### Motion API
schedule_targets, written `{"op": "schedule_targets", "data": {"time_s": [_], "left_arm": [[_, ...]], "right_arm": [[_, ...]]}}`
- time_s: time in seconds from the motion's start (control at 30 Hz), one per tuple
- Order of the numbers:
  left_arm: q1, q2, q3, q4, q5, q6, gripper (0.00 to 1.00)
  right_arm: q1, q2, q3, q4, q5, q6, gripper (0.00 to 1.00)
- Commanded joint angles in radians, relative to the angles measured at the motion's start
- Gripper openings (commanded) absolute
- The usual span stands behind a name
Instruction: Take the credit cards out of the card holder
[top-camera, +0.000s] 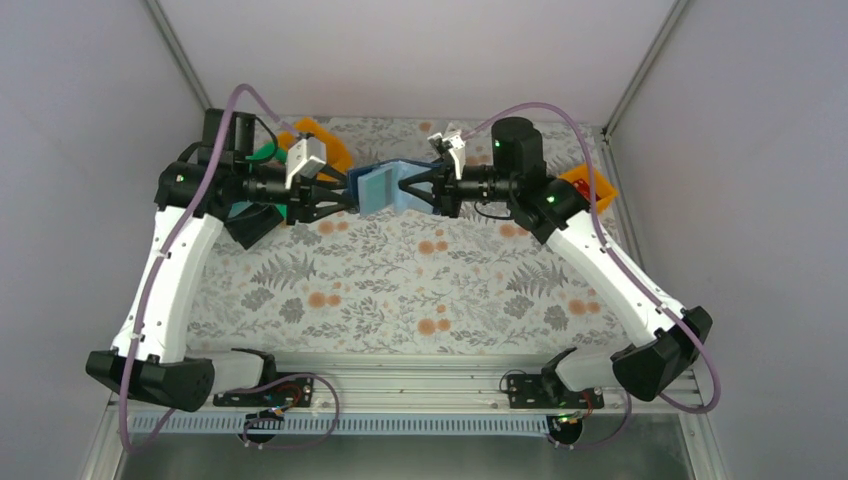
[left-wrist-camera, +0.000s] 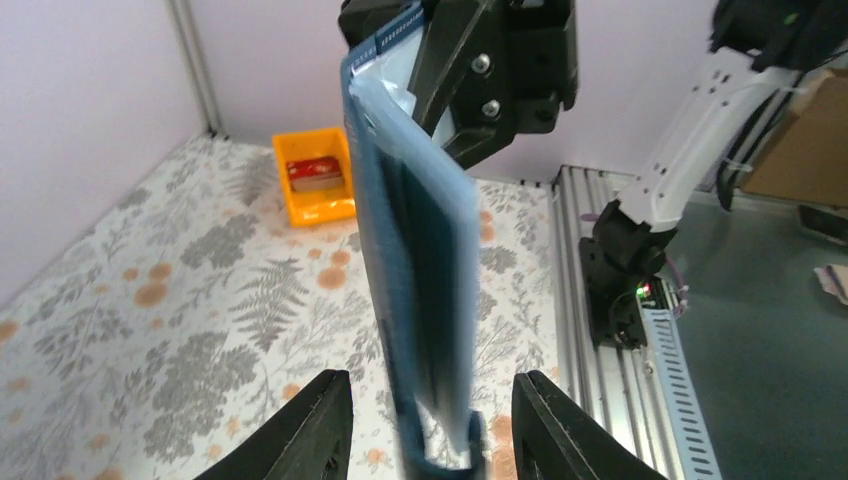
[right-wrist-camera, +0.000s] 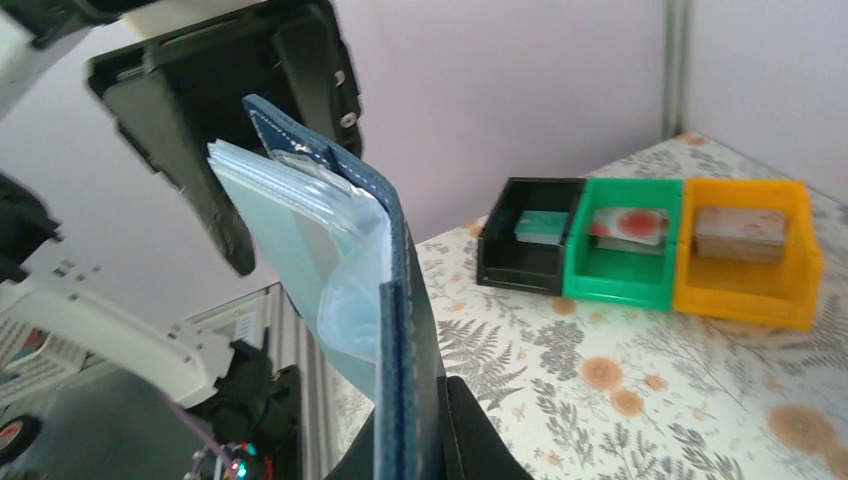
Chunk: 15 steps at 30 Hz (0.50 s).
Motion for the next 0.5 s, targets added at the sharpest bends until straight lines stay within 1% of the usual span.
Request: {"op": "schedule_targets", "data": {"time_s": [0.0,0.07,0.13,0.2,0.3,0.33,0.37,0.47], "left_arm": [[0.026,-0.013,0.029,-0.067,0.186,0.095,0.40],[0.027,-0.010,0.013,-0.024,0.169,0.038,0.42],[0.026,-0.003,0.000,-0.003,0.174,0.014,0.51],[0.026,-0.001,0.003,-0.020,0.205,0.041,0.58],[0.025,-0.005,0.008,-0.062,0.233,0.101,0.75],[0.027,-0.007,0.004,-0.074,0.235,0.118,0.77],[0.026,-0.010,-0.004,-0.060,0.232,0.112,0.77],[0.026,-0.014,-0.046,0.036,0.200,-0.005,0.75]], "right_arm": [[-0.004,-0.013,0.058,-0.025,-0.145,-0.067,0.04],[-0.003,-0.008,0.062,-0.022,-0.158,-0.059,0.04],[-0.004,-0.004,0.061,-0.009,-0.158,-0.042,0.04],[-0.004,-0.001,0.055,0.007,-0.146,-0.022,0.04],[-0.002,0.007,0.058,0.026,-0.096,0.023,0.04],[-0.004,0.012,0.063,0.027,-0.085,0.037,0.04],[-0.004,0.021,0.070,0.027,-0.085,0.039,0.04],[-0.002,0.047,0.079,0.031,-0.116,0.047,0.04]]}}
